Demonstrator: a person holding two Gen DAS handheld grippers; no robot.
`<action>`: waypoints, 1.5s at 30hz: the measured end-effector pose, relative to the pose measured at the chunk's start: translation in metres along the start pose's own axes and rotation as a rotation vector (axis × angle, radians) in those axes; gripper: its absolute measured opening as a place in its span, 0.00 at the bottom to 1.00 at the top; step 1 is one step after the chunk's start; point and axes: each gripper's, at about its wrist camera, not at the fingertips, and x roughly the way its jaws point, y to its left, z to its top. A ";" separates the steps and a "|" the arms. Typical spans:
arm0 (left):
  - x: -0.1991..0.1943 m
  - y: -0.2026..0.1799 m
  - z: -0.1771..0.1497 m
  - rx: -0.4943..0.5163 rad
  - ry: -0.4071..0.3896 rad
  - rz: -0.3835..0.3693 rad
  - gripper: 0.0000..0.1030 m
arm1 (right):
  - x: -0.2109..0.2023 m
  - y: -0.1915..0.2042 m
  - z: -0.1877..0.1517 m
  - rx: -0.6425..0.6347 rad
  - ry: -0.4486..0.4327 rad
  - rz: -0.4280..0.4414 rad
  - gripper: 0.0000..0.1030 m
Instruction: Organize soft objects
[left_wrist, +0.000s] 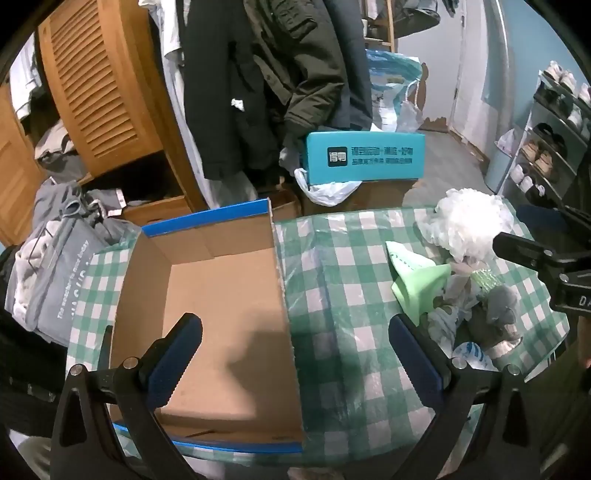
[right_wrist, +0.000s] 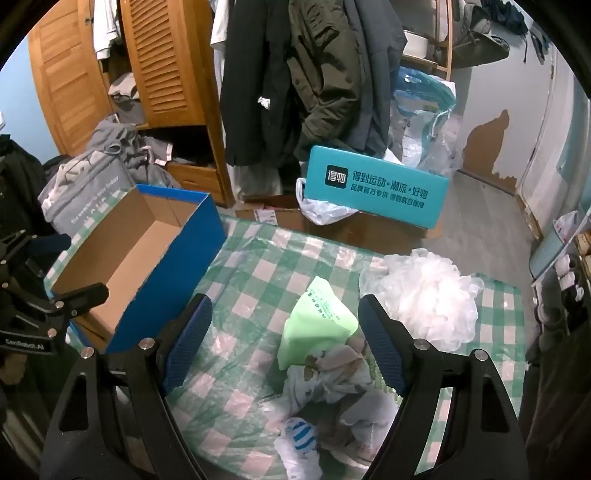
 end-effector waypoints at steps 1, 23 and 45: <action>0.000 -0.001 -0.001 0.005 0.000 0.004 0.99 | 0.000 0.000 0.000 0.000 0.001 0.000 0.78; 0.000 0.002 -0.003 -0.012 0.010 -0.010 0.99 | 0.002 -0.001 -0.001 0.000 0.008 0.003 0.78; 0.000 -0.003 -0.003 0.001 0.010 -0.005 0.99 | -0.002 -0.002 -0.001 -0.001 0.004 -0.001 0.78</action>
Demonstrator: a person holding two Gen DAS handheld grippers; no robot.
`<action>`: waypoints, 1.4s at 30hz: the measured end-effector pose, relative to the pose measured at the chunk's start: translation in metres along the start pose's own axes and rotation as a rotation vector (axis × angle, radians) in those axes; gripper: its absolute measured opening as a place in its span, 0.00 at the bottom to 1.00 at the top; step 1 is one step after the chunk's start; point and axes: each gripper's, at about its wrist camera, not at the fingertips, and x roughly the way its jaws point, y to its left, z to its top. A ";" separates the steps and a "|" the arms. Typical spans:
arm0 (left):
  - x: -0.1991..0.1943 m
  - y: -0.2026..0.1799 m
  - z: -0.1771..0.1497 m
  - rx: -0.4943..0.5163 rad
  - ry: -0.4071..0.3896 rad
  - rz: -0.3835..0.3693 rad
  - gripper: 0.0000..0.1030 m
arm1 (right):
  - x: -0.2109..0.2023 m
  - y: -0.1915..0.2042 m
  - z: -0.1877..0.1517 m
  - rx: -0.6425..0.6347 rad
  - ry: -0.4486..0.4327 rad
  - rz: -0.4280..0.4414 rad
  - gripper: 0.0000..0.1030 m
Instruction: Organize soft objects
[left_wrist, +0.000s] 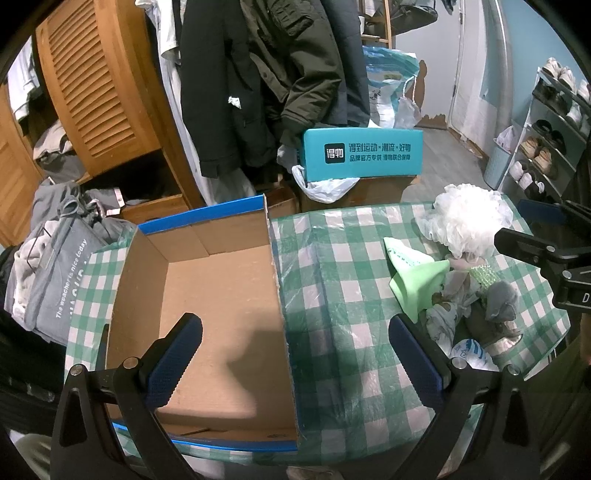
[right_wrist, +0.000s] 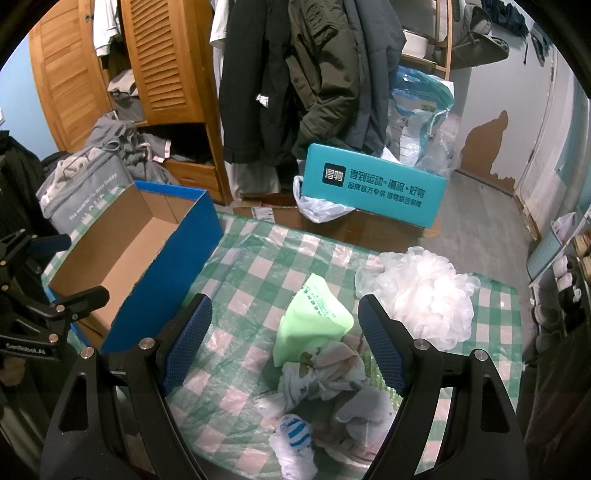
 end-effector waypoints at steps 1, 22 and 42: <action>0.000 0.000 0.000 0.000 -0.001 -0.001 0.99 | 0.000 0.000 0.000 -0.001 -0.001 0.000 0.78; 0.001 -0.005 -0.002 0.007 0.000 0.001 0.99 | -0.002 -0.005 0.000 0.000 0.000 -0.002 0.78; 0.024 -0.018 -0.002 0.018 0.068 -0.034 0.99 | -0.002 -0.035 -0.006 0.013 0.016 -0.055 0.78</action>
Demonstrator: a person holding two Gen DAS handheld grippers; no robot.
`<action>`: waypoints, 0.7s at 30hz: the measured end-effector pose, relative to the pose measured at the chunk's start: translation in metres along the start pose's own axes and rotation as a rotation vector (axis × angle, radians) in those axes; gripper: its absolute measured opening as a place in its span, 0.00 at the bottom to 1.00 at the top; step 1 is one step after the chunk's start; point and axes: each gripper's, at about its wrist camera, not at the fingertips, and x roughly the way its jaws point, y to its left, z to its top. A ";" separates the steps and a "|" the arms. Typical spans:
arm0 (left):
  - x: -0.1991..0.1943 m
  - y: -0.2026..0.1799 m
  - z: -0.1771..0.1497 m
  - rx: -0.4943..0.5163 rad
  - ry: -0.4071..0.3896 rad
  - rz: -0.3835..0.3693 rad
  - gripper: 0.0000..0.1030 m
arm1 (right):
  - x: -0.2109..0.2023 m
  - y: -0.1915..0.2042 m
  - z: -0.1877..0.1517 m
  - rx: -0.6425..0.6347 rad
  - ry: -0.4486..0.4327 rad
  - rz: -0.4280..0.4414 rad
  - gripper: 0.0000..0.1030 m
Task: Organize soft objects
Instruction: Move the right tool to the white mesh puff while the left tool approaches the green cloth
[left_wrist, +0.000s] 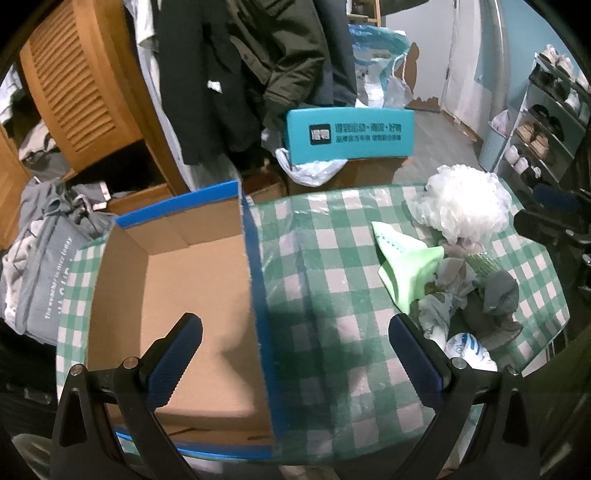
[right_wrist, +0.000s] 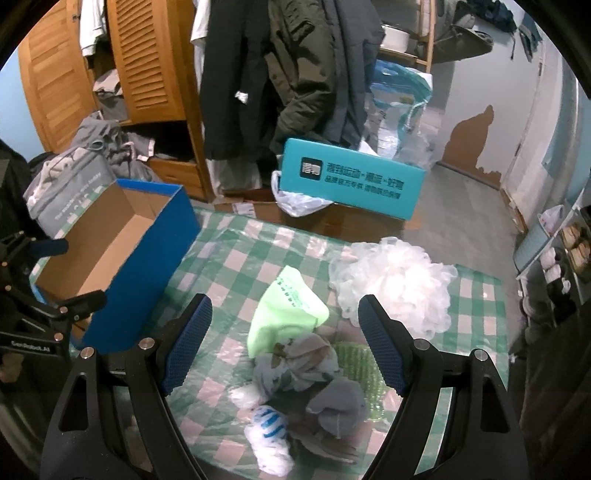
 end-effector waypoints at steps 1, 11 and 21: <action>0.002 -0.002 0.002 0.001 0.005 -0.004 0.99 | 0.001 -0.001 -0.001 0.004 0.000 -0.006 0.78; 0.026 -0.027 0.025 0.083 0.073 -0.035 0.99 | 0.012 -0.036 0.001 0.043 0.053 -0.062 0.78; 0.046 -0.055 0.058 0.150 0.125 -0.083 0.99 | 0.030 -0.078 0.013 0.065 0.148 -0.074 0.78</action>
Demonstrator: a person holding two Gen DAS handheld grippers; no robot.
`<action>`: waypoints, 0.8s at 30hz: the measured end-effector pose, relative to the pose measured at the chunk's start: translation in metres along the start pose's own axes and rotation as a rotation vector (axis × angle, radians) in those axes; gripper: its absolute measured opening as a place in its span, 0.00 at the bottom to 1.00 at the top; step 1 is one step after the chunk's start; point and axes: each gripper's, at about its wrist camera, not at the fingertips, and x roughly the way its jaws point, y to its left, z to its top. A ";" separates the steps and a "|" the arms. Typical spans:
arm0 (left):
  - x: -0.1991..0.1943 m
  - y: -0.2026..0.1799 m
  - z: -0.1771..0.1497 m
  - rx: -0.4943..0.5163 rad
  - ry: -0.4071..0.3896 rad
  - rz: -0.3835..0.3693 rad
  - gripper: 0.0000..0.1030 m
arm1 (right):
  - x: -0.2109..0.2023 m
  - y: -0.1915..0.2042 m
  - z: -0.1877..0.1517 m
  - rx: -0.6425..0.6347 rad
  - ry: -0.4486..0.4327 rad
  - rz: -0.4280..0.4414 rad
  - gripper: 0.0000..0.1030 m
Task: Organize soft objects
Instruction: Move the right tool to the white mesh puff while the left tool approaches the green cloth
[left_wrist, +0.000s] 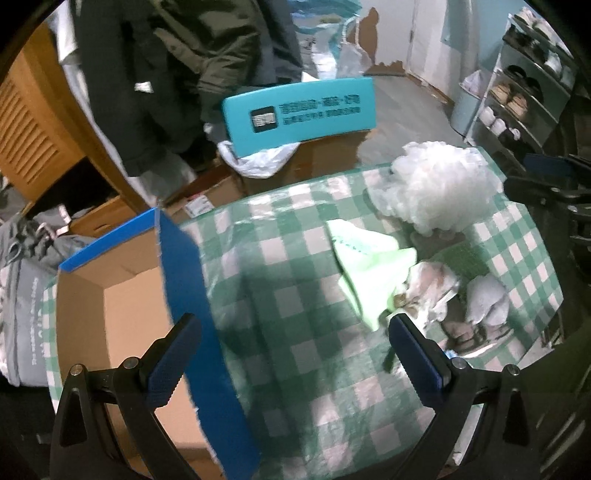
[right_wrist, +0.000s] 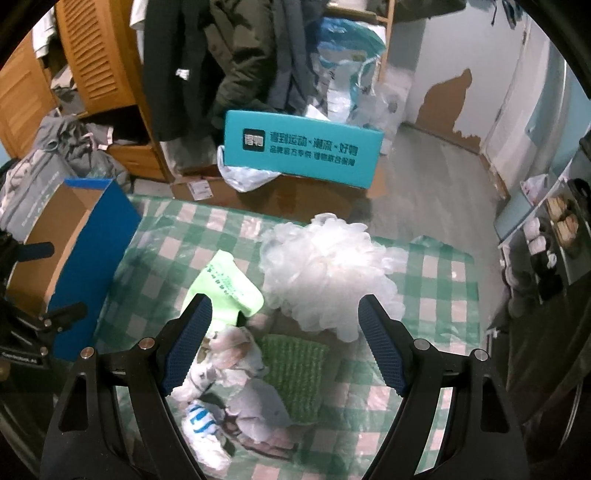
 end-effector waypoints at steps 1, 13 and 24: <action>0.002 -0.003 0.004 0.005 0.003 -0.007 0.99 | 0.003 -0.003 0.003 -0.002 0.013 -0.001 0.78; 0.044 -0.018 0.051 0.031 0.056 -0.073 0.99 | 0.060 -0.045 0.032 0.037 0.130 -0.009 0.78; 0.094 -0.024 0.058 0.035 0.109 -0.086 0.99 | 0.104 -0.051 0.038 0.034 0.180 -0.004 0.78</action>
